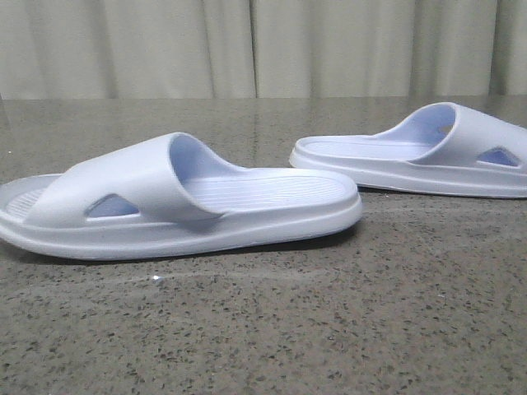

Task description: Insert blue slippers together front up

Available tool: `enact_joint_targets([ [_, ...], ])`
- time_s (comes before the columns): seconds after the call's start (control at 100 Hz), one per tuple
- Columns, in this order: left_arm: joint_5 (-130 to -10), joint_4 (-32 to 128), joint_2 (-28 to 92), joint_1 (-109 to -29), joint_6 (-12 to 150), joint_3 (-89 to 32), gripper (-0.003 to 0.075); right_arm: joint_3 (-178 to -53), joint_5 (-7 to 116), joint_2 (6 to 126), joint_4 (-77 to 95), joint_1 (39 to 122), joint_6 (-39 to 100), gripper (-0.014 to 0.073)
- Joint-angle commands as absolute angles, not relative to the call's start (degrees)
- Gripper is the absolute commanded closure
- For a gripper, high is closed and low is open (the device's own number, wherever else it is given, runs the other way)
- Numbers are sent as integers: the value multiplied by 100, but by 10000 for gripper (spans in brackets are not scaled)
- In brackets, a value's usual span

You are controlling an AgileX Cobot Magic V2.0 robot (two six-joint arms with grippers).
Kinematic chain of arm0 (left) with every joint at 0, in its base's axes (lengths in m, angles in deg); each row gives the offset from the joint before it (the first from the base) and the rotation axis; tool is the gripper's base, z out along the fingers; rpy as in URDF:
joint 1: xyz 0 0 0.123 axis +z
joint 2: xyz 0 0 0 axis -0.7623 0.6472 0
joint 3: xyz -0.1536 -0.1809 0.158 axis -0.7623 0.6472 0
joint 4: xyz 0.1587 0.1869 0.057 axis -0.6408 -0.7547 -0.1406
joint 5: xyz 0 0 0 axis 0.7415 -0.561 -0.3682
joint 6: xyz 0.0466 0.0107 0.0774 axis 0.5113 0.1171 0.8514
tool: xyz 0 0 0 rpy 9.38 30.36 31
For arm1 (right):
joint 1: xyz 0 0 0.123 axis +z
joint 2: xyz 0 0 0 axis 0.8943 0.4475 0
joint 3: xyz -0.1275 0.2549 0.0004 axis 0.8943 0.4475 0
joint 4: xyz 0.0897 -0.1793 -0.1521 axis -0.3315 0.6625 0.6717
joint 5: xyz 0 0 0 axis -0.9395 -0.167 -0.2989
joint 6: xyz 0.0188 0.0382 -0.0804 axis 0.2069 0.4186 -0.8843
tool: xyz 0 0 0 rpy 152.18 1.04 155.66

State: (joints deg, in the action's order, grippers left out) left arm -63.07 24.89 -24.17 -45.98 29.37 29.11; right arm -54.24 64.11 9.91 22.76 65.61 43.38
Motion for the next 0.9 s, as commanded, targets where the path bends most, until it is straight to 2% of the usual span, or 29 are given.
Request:
enact_joint_targets([
  [0.0, -5918, 2533, -2367, -4605, 2903, 2969, 705, -5316, 6964, 1045, 2339, 6528, 4313, 672],
  [0.43, -5761, 2815, -2367, -4605, 2903, 2958, 705, -5316, 7734, 1045, 1383, 6528, 4313, 672],
  [0.67, -5717, 4163, -2367, -4605, 2903, 2958, 705, -5316, 7723, 1045, -190, 6528, 4313, 672],
  [0.82, -5609, 6004, -2367, -4605, 2903, 2958, 705, -5341, 7673, 1045, -1213, 6528, 4313, 672],
  [0.89, -5633, 6293, -2367, -4605, 2903, 2907, 705, -5436, 7553, 1045, -1389, 6528, 4313, 672],
])
